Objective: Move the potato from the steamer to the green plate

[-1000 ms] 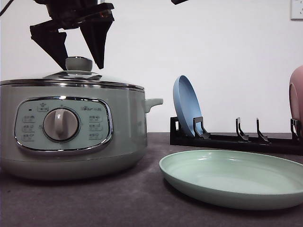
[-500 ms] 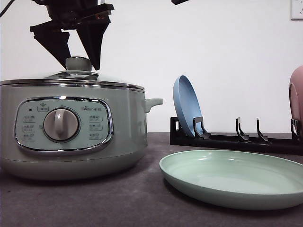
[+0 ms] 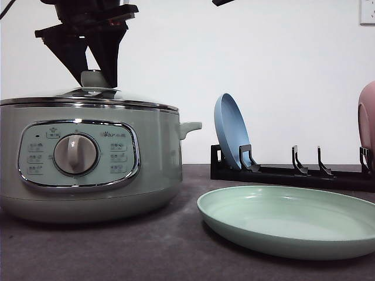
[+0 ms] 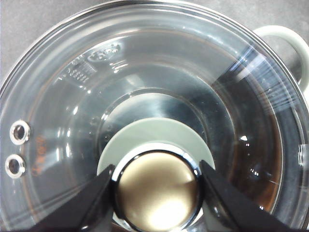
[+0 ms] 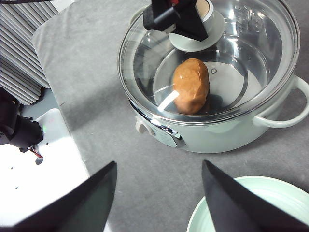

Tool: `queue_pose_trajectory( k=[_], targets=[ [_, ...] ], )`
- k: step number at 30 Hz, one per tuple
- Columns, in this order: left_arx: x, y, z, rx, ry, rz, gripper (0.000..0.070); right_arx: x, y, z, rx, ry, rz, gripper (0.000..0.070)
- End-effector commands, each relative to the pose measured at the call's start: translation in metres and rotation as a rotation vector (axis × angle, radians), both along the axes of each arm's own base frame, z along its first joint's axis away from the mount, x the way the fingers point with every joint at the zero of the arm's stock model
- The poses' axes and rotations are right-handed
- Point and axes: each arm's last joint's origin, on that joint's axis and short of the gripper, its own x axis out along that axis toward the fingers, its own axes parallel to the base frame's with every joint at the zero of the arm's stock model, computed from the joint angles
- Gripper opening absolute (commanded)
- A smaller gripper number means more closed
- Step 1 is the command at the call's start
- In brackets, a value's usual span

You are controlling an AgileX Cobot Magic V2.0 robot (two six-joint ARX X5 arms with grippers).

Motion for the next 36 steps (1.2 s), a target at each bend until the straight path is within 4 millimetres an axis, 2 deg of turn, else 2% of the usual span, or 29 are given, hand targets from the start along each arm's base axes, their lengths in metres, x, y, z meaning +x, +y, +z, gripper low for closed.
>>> queue_pose_trajectory(
  k=[1,7,13,18,26,31,36],
  targets=[
    [0.003,-0.004,-0.001,-0.007,0.016,0.004,0.0000,0.001,0.004,0.003,0.004,-0.016,0.012,0.0347],
    [0.002,-0.003,0.006,-0.015,-0.002,0.005,0.0000,0.001,0.004,0.003,0.004,-0.015,0.012,0.0347],
    [-0.006,0.004,0.030,-0.052,-0.080,0.010,0.0000,0.001,0.004,0.003,0.004,-0.015,0.012,0.0347],
    [-0.019,0.017,0.050,-0.080,-0.144,0.029,0.0000,0.001,0.004,0.003,0.004,-0.015,0.012,0.0348],
    [-0.045,0.058,0.082,-0.053,-0.244,0.138,0.0000,0.001,0.004,0.003,0.005,-0.015,0.012,0.0348],
    [-0.057,0.089,0.092,-0.017,-0.265,0.234,0.0000,0.001,0.004,0.003,0.006,-0.017,0.012,0.0348],
    [-0.059,0.118,0.095,-0.003,-0.269,0.343,0.0000,0.001,0.004,0.003,0.006,-0.017,0.011,0.0348]
  ],
)
